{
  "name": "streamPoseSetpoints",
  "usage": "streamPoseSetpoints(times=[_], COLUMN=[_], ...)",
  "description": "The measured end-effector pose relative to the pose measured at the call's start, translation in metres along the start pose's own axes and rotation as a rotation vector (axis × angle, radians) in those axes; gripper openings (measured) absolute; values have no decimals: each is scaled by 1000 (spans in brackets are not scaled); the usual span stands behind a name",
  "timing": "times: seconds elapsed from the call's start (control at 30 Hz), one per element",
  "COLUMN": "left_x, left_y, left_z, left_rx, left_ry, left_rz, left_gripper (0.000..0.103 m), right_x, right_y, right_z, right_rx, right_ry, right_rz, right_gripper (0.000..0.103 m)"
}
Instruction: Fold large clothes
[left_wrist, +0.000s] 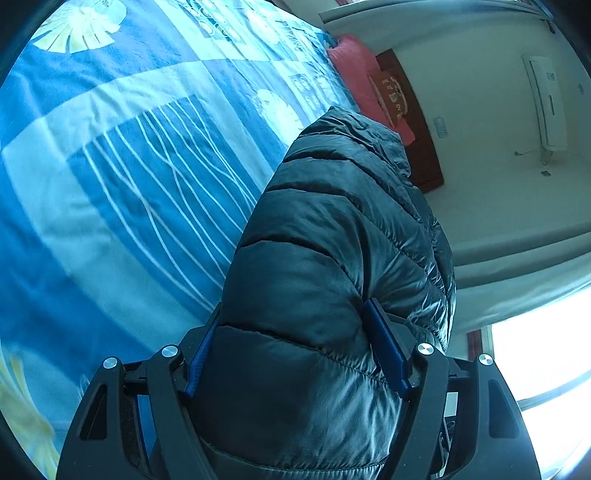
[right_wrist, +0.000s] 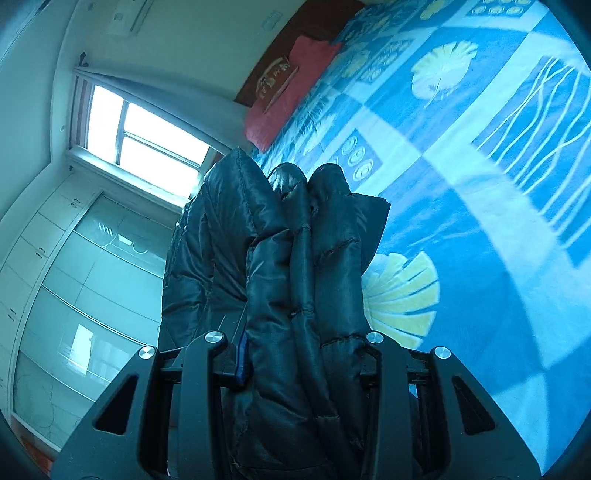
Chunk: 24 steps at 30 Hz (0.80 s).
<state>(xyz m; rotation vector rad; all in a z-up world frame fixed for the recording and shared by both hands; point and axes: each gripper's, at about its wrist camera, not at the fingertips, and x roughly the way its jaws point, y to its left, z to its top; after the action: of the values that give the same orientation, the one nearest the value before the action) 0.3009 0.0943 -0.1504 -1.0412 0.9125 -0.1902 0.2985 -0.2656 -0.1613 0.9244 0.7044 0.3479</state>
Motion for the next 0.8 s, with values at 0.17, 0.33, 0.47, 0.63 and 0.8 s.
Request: streamPoseSetpoints(times=[0.17,0.33,0.47,0.63,0.8], left_x=[13,14,12,-3,1], left_y=[29,33,36,36,32], left_z=[6,3,13,18,35], left_rx=[-36,-14,-50,-29,-57], left_ry=[19,18,42,22,2], left_rz=[34,24,-11,8,-4], left_gripper=[73,77,77,81,81], right_x=[22,20,18,14,19], right_y=[-26,-29,-25,-15,-15], right_z=[-8,-10,-6,2,21], right_rx=[40,31,20,-40,-9], right_ry=[24,39,56,57,51], right_rz=[-25,-28,-34,-49,-51], right_gripper=[35,38,51,75,80])
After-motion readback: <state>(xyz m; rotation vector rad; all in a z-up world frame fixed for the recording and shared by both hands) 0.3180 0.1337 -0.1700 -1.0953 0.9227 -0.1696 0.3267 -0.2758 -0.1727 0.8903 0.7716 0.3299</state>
